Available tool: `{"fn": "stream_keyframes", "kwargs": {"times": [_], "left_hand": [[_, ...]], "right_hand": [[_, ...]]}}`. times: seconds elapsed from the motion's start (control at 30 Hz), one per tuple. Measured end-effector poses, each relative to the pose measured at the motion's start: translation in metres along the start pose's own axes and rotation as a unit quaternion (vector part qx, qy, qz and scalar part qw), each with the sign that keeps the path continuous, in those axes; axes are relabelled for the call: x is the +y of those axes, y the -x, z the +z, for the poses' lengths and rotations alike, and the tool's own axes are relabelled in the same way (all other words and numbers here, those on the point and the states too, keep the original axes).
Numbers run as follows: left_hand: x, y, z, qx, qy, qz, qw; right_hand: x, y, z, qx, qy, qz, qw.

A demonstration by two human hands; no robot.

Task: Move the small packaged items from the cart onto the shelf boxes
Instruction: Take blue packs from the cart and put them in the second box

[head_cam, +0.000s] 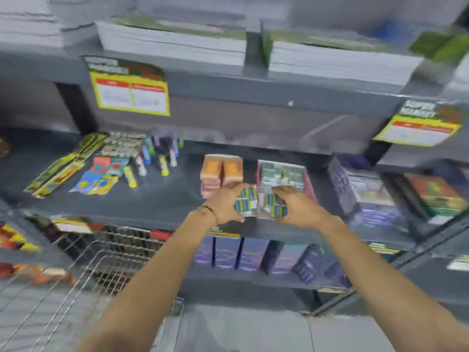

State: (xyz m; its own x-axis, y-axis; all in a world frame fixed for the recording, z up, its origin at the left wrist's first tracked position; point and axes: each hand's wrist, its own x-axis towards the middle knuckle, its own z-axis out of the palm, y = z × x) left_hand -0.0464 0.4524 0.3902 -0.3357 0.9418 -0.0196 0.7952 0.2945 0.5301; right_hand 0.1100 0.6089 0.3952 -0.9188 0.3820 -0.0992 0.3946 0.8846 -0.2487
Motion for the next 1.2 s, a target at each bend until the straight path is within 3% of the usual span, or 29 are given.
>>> {"fn": "stream_keyframes", "kwargs": {"times": [0.2, 0.4, 0.57, 0.77, 0.87, 1.07, 1.2], "left_hand": [[0.029, -0.07, 0.033, -0.055, -0.011, -0.025, 0.998], [0.025, -0.094, 0.03, -0.112, 0.034, -0.048, 0.992], [0.027, -0.104, 0.042, -0.151, -0.051, -0.022, 0.987], [0.021, -0.103, 0.063, -0.081, -0.16, 0.012, 0.984], [0.021, -0.105, 0.062, -0.092, -0.189, 0.001, 0.978], [0.022, -0.087, 0.055, -0.09, -0.139, -0.017, 0.986], [0.006, -0.048, 0.038, 0.027, -0.04, -0.019, 0.999]], "right_hand": [[0.067, -0.005, -0.01, -0.041, -0.027, 0.036, 0.998], [0.087, -0.022, -0.007, -0.07, -0.083, 0.039, 0.993], [0.089, -0.027, 0.004, -0.105, -0.079, 0.036, 0.991], [0.082, -0.032, 0.019, -0.088, -0.035, 0.032, 0.995], [0.08, -0.034, 0.018, -0.088, -0.025, 0.038, 0.995], [0.061, -0.035, 0.008, -0.11, -0.04, 0.098, 0.988], [0.006, -0.042, 0.001, 0.004, -0.057, 0.078, 0.995]]}}
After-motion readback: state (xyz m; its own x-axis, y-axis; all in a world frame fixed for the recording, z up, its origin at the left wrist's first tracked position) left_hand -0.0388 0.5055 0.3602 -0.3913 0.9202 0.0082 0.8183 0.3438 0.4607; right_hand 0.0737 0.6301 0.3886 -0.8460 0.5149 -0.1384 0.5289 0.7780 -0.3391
